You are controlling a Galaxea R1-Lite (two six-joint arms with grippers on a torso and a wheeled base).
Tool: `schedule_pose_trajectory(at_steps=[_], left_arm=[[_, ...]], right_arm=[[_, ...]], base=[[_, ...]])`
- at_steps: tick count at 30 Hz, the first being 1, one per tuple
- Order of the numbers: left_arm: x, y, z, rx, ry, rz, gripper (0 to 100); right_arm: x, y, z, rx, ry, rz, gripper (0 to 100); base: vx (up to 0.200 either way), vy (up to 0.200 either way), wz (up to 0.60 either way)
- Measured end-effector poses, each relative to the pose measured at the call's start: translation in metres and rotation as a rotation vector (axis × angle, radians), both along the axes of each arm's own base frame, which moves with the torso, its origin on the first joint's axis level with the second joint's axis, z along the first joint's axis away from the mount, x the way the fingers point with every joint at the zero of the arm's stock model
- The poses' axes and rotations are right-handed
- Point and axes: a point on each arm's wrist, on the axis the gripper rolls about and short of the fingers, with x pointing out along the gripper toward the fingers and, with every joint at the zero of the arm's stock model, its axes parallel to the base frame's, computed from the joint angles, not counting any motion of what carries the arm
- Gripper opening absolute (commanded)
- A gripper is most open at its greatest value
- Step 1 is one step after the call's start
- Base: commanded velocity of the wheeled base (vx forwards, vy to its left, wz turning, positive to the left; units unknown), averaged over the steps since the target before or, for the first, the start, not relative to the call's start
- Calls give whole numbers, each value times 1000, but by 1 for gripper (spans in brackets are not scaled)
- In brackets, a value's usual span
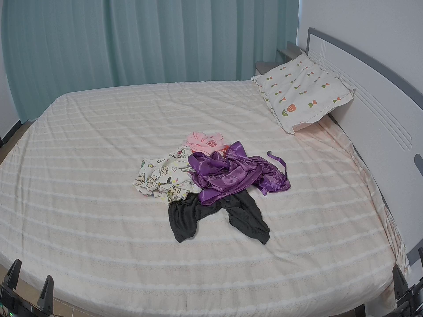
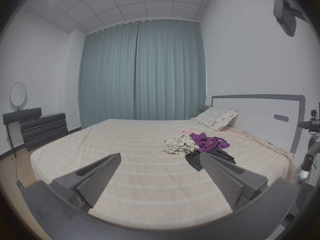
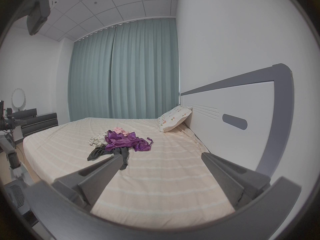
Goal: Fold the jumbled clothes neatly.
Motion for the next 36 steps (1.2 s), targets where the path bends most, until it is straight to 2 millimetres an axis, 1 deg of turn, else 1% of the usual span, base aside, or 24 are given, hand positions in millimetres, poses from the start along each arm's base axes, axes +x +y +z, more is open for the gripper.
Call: schedule_pose_trajectory(at_steps=[9,14,18,23,26,31,36], left_arm=[[0,0,0,0,-1,1,100],[0,0,0,0,0,0,100],[0,0,0,0,0,0,100],[0,0,0,0,0,0,100],[0,0,0,0,0,0,100],[0,0,0,0,0,0,100],[0,0,0,0,0,0,100]], right_arm=[[0,0,3,-1,-20,4,100],[-4,1,28,15,-63,31,100],[4,2,45,24,-4,76,100],[29,3,64,44,108,115,100],[49,3,73,60,177,136,100],[91,7,83,96,296,175,100],[138,16,84,153,408,213,100]], base=[[0,0,0],[0,0,0],[0,0,0],[0,0,0],[0,0,0],[0,0,0],[0,0,0]])
